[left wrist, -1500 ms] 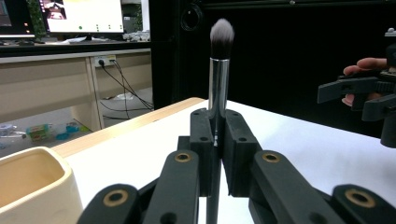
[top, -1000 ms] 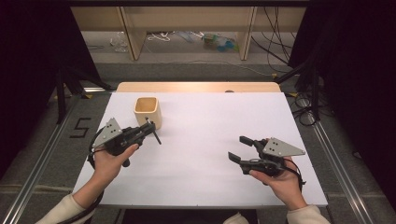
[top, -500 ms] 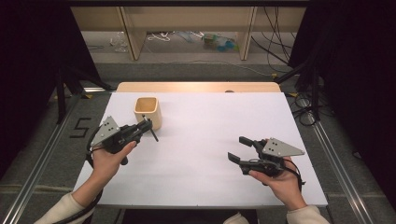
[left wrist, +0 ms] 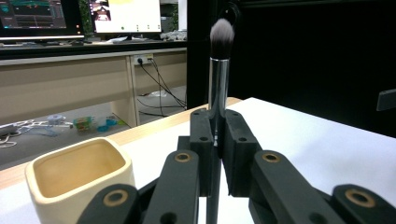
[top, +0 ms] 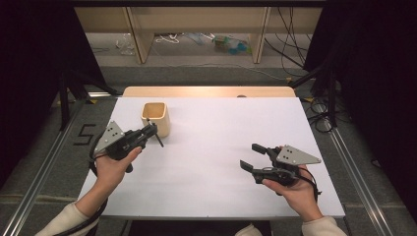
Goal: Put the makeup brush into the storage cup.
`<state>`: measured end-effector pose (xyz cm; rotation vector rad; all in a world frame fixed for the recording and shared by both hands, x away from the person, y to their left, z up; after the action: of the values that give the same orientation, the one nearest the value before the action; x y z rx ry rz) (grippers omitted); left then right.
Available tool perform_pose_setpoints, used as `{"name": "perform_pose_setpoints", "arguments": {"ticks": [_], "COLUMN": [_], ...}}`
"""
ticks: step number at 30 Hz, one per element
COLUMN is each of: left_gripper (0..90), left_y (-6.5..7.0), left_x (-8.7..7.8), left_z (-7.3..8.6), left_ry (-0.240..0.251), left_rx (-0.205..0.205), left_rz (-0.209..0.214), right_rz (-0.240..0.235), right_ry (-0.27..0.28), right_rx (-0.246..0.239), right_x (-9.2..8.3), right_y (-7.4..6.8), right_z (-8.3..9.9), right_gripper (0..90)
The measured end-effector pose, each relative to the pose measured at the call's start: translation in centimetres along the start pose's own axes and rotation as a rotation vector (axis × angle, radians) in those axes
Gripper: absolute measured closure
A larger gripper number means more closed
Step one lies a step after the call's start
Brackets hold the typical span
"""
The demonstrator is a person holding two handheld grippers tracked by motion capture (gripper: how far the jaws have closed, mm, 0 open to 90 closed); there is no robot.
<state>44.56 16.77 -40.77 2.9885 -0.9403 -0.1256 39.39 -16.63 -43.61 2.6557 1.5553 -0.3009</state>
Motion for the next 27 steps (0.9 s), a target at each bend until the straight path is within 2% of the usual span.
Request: {"name": "perform_pose_setpoints", "arguments": {"ticks": [2,3,8,9,12,14,16,17,19,23,24,27], "left_gripper": [83.5,83.5,83.5,83.5,83.5,83.5,83.5,83.5,83.5,83.5,83.5,83.5], "left_y": [-0.1,-0.1,-0.4,-0.5,-0.6,-0.7,-0.8,-0.8,-1.0,-1.2,-1.3,-1.5], "left_x": [0.0,0.0,0.1,0.1,0.1,0.2,0.2,0.2,0.2,0.2,0.2,0.2], "left_z": [0.0,0.0,0.0,0.1,0.1,0.1,0.1,0.1,0.0,-0.1,-0.1,-0.1], "left_ry": [-0.001,-0.001,-0.007,-0.008,-0.01,-0.011,-0.014,-0.014,-0.011,-0.01,-0.009,-0.008], "left_rx": [0.002,0.002,0.004,0.005,0.001,0.003,0.005,0.003,0.009,0.01,0.011,0.009], "left_rz": [-0.007,-0.011,-0.03,-0.032,-0.039,-0.046,-0.051,-0.052,-0.061,-0.069,-0.074,-0.086], "right_rz": [-0.001,-0.003,0.001,0.005,0.005,0.001,0.003,0.01,0.002,0.006,0.01,0.011], "right_ry": [-0.004,-0.023,-0.019,-0.007,-0.008,-0.02,-0.017,-0.005,-0.02,-0.016,-0.004,-0.007], "right_rx": [0.001,0.035,0.029,0.005,0.005,0.03,0.032,0.004,0.032,0.028,0.005,0.009], "right_x": [0.0,-0.1,-0.1,0.0,-0.1,-0.1,0.0,0.0,0.0,0.0,0.0,0.0], "right_y": [0.0,-0.3,-0.2,0.0,0.0,-0.2,-0.2,0.1,-0.2,-0.1,0.1,0.1], "right_z": [0.0,0.2,0.2,0.1,0.1,0.2,0.2,0.1,0.3,0.2,0.1,0.2], "right_gripper": [29.5,29.5,29.5,29.5,29.5,29.5,29.6,29.6,29.6,29.5,29.6,29.6]}}
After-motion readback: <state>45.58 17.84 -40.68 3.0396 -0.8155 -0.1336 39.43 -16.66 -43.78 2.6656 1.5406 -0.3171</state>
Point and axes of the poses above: each handheld gripper's, and its own axes: x roughly forward along the jaws, z roughly out of its underside, y roughly to its right, the point moved 8 cm from there along x, roughly forward along the jaws, and after that the axes turned 7 degrees about -z, right-handed, at the moved point
